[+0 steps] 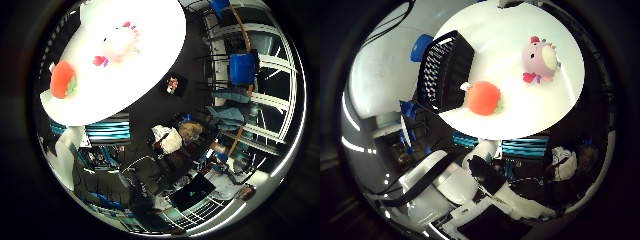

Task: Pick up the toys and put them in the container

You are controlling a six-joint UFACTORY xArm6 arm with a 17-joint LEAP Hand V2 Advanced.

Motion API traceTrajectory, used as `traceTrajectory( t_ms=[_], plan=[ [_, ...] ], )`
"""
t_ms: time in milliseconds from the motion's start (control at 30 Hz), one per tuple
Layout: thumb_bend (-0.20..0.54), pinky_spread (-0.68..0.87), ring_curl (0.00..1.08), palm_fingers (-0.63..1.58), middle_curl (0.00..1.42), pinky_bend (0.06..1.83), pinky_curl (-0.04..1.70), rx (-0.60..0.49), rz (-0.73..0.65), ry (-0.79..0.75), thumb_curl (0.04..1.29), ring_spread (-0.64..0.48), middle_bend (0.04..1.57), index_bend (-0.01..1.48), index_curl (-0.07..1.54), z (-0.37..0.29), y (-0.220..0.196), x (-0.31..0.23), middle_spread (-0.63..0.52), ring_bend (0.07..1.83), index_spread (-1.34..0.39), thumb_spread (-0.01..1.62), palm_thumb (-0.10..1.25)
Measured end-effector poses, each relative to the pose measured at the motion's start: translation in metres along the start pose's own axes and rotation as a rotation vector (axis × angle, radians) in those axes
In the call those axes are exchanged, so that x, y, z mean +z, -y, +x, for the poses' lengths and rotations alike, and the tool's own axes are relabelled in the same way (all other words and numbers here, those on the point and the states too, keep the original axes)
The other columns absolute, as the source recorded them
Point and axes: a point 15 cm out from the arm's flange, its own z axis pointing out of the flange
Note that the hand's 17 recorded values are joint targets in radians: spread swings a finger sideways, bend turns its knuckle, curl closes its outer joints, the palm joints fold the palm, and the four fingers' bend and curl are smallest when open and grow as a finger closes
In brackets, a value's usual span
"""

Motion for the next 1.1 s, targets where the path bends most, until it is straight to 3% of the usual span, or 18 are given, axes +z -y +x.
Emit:
traceTrajectory(
  t_ms=[367, 733, 933, 1100],
  plan=[
    [-0.027, 0.43, 0.26, 0.08, 0.3, 0.42, 0.31, -0.002, 0.022, -0.016, 0.29, 0.22, 0.19, 0.16, 0.28, 0.016, 0.014, -0.012, 0.04, 0.24, -0.39, 1.01, 0.43],
    [-0.026, 0.43, 0.26, 0.05, 0.31, 0.44, 0.31, -0.014, 0.084, -0.065, 0.28, 0.22, 0.19, 0.16, 0.27, 0.051, 0.062, 0.025, 0.05, 0.24, -0.39, 1.02, 0.41],
    [-0.024, 0.43, 0.26, 0.06, 0.31, 0.43, 0.31, 0.022, 0.082, -0.035, 0.28, 0.22, 0.19, 0.17, 0.27, 0.06, 0.069, 0.047, 0.06, 0.24, -0.38, 1.03, 0.42],
    [-0.025, 0.46, 0.27, 0.19, 0.31, 0.43, 0.3, 0.07, 0.058, 0.069, 0.28, 0.22, 0.21, 0.17, 0.28, 0.051, 0.07, 0.066, 0.05, 0.28, -0.32, 1.04, 0.44]
  ],
)
